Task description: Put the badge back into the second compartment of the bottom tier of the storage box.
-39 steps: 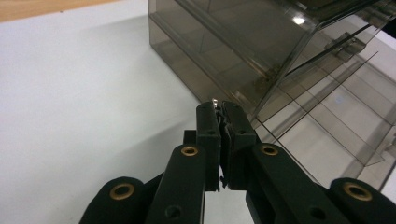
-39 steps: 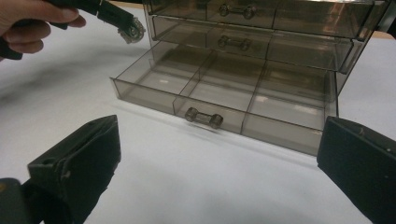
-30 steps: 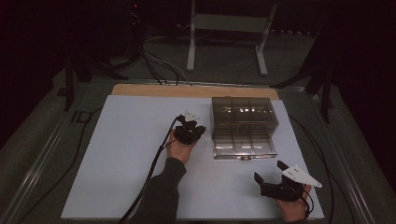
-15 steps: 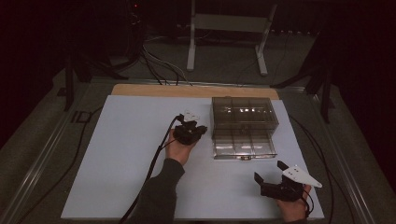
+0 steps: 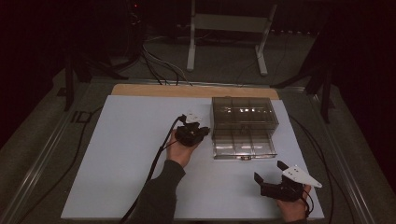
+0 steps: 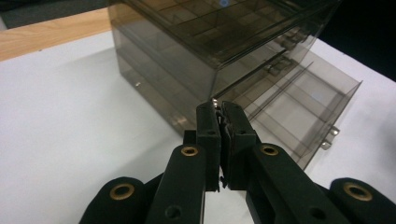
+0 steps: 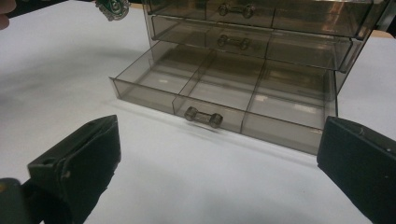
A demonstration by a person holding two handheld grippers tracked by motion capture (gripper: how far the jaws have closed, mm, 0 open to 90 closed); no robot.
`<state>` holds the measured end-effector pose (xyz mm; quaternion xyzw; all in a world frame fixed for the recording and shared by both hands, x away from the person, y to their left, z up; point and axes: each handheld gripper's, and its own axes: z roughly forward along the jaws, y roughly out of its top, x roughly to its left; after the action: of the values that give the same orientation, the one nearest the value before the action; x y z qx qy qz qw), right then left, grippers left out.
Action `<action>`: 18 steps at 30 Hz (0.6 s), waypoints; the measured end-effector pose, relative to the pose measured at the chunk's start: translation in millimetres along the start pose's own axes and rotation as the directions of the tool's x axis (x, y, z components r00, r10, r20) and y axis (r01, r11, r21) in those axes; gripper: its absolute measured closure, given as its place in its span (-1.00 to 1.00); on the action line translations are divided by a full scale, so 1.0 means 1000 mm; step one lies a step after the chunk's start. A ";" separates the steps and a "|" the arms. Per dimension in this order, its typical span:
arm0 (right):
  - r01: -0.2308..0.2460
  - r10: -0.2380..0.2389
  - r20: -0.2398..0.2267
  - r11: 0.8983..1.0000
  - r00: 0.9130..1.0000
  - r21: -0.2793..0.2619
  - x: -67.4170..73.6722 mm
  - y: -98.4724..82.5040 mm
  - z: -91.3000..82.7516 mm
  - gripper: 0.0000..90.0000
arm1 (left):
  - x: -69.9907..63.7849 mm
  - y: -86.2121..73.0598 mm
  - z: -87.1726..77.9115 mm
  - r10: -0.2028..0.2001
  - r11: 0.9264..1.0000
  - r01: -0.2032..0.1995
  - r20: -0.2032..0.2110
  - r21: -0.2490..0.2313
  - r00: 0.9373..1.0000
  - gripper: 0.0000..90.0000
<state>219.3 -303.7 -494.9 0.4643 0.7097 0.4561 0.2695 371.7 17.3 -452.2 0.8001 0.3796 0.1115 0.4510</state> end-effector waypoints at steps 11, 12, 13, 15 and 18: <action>0.000 0.000 0.000 1.000 1.000 -0.002 0.000 0.000 0.000 -1.00 | -0.018 0.013 0.005 0.028 0.999 -0.028 0.032 -0.017 0.999 0.96; 0.000 0.000 0.000 1.000 1.000 -0.001 0.000 0.000 0.000 -1.00 | -0.020 0.014 0.006 0.032 0.999 -0.031 0.032 -0.016 0.999 0.96; 0.000 0.000 0.000 1.000 1.000 -0.002 -0.001 0.000 0.000 -1.00 | -0.021 0.015 0.007 0.031 0.999 -0.031 0.035 -0.016 0.999 0.96; 0.000 0.000 0.000 1.000 1.000 -0.002 -0.001 0.000 0.000 -1.00 | -0.023 0.016 0.008 0.032 0.999 -0.031 0.041 -0.018 0.999 0.96; -0.001 0.001 -0.001 1.000 1.000 0.000 0.000 0.000 0.000 -1.00 | -0.027 0.017 0.011 0.035 0.999 -0.034 0.048 -0.017 0.998 0.96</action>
<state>219.4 -303.8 -495.0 0.4645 0.7096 0.4567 0.2688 368.0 -13.8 -440.4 0.8054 0.3537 0.1030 0.4643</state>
